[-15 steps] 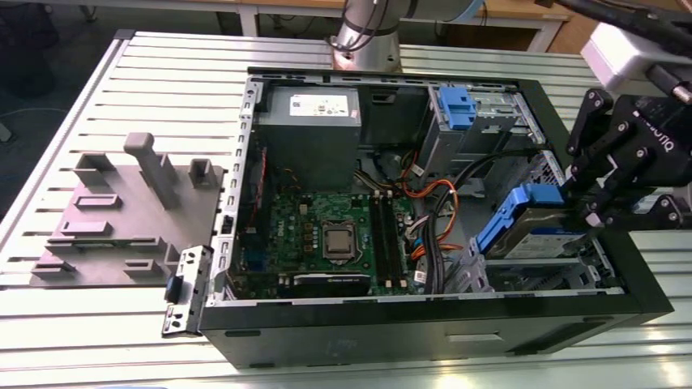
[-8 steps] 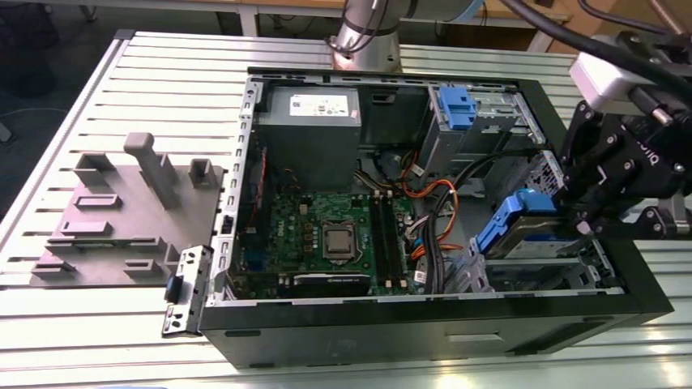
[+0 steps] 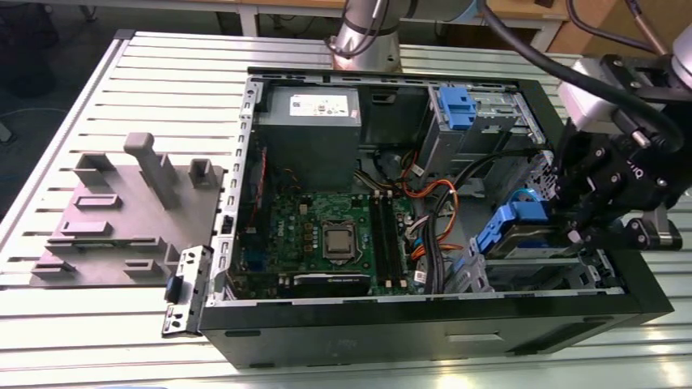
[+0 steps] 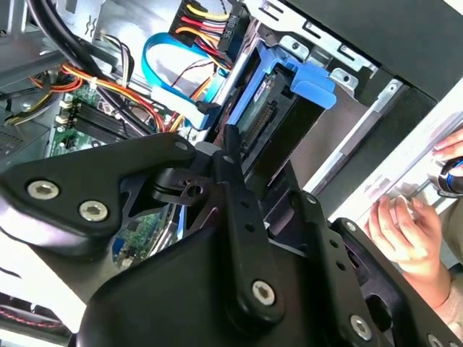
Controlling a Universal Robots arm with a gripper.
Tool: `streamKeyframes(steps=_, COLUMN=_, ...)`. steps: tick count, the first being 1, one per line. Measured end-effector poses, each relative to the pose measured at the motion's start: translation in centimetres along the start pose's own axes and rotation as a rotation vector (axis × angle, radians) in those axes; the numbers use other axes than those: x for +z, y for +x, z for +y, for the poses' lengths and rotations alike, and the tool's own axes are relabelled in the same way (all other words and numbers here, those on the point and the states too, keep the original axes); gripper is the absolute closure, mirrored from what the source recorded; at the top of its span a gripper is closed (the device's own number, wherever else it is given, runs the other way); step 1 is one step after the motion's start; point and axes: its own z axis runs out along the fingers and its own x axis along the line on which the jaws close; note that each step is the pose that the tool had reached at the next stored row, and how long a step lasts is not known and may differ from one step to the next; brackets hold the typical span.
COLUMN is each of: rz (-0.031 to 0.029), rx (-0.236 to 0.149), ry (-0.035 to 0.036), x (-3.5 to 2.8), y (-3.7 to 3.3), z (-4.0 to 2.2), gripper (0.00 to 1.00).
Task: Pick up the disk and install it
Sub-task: 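Insert the disk into the insertion slot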
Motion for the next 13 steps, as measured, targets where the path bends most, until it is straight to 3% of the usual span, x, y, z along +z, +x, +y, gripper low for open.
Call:
streamKeyframes(steps=7, rz=0.0000, rx=0.000, ry=0.0000, x=1.23, y=0.11, z=-0.05, gripper=0.65)
streamKeyframes(steps=13, rz=0.0003, rx=0.000, ry=0.0000, x=1.61, y=0.12, z=-0.07, gripper=0.65)
